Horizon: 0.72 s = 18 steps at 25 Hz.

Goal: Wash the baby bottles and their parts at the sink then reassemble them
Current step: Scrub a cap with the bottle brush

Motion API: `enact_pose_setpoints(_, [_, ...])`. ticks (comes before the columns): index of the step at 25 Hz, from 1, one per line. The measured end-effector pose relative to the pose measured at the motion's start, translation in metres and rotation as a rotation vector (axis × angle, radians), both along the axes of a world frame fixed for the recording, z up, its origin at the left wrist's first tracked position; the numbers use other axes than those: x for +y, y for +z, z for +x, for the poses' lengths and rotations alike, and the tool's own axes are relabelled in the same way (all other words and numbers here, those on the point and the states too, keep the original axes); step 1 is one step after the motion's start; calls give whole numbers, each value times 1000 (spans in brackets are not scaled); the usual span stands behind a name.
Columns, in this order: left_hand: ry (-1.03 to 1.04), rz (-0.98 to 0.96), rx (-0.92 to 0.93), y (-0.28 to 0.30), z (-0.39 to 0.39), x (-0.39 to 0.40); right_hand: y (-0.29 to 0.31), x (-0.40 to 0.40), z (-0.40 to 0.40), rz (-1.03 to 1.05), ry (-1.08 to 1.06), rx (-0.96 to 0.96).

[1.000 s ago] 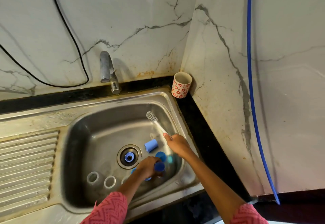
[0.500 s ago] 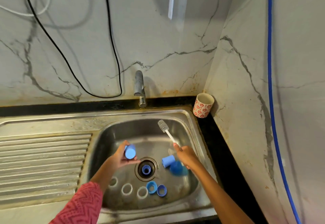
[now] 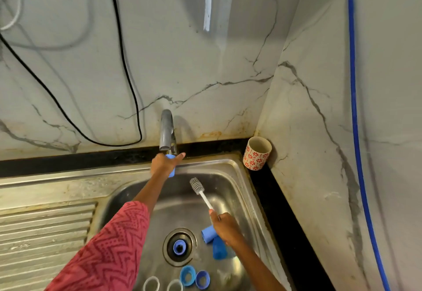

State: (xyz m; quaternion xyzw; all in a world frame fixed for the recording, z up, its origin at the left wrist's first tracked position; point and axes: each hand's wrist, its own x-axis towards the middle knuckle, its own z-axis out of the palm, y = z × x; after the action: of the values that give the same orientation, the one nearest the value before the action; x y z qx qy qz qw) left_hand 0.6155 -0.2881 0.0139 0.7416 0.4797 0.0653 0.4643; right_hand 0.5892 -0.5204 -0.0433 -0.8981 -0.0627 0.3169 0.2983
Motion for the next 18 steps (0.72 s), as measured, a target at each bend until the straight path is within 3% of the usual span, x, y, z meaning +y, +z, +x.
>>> enact_pose_setpoints(3, [83,209,120,5,11,-5,-8,6,4,-29,12,8])
enact_pose_setpoints(5, [41,241,156,-1,12,1,-12,11,4,-35,29,12])
enact_pose_setpoints(9, [32,-154,-68,-26,8,26,-12,18,2,-27,58,17])
enact_pose_setpoints(13, [158,-851,-328,-29,-7,4,-10,23,-1,-10,57,20])
enact_pose_setpoints(16, [356,-1086,-314,-43,-29,-25,-6,20,-4,14,54,14])
enact_pose_setpoints(18, [305,-1062,-225,-51,-43,-34,-4,16,-5,7,61,3])
